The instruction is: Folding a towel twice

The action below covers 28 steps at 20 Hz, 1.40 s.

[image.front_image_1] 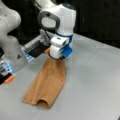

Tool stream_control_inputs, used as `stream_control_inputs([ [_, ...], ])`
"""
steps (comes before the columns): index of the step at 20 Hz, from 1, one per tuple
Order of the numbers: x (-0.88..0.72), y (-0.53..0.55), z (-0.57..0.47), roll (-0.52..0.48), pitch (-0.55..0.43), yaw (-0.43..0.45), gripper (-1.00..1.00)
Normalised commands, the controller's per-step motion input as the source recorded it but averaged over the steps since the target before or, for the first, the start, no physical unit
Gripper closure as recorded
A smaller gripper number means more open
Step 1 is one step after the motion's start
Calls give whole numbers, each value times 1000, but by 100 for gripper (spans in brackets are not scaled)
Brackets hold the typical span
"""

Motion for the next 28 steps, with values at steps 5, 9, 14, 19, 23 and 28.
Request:
stream_control_inputs([
  [5, 52, -331, 47, 93, 66, 109, 100],
  [9, 174, -457, 117, 79, 72, 133, 100],
  [14, 288, -533, 173, 57, 91, 120, 100],
  [19, 408, -406, 101, 24, 121, 101, 100],
  [23, 500, -168, 133, -49, 158, 162, 100],
  [28, 450, -88, 182, -100, 185, 238, 100],
])
